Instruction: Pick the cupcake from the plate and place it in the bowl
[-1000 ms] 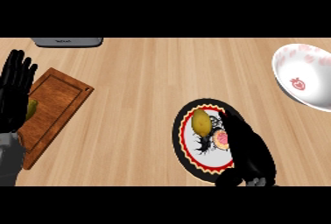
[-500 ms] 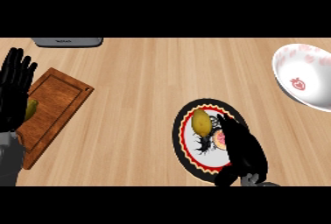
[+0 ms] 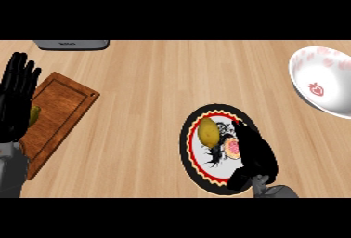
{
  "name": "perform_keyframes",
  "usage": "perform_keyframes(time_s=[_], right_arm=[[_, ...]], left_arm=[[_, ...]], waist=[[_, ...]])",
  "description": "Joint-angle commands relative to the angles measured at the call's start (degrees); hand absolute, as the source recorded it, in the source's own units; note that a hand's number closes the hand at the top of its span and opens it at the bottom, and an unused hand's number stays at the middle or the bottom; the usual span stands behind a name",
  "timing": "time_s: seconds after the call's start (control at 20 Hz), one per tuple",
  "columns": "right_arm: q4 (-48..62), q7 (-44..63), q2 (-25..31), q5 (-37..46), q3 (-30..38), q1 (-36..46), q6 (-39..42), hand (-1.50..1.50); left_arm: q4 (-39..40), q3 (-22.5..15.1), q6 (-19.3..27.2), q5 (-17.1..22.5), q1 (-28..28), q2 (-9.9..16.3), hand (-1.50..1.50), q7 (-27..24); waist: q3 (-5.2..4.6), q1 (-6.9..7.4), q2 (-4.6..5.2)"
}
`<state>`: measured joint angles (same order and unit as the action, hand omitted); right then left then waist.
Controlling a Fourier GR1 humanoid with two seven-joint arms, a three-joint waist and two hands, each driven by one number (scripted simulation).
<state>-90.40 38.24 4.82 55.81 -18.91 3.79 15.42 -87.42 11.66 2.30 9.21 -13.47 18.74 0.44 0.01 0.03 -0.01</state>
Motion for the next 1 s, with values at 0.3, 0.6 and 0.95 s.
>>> perform_keyframes(time_s=[0.3,0.6,0.95], right_arm=[[5.17,-10.59,4.41,2.02,3.47,0.65,-6.24,1.5],[9.19,-11.6,1.31,6.33,1.38,1.7,-10.21,1.5],[13.3,-29.67,30.87,-6.4,24.02,-4.73,-2.76,1.5]], left_arm=[[4.03,0.66,0.29,-1.73,-2.24,-1.63,0.0,-2.27],[1.01,0.18,-0.01,-1.96,0.04,-3.15,0.0,-1.16],[1.2,3.78,-0.26,-0.51,1.14,-0.48,0.0,-1.64]], waist=[[0.0,-0.16,0.03],[0.0,-0.03,0.0],[0.52,-4.58,0.44]])
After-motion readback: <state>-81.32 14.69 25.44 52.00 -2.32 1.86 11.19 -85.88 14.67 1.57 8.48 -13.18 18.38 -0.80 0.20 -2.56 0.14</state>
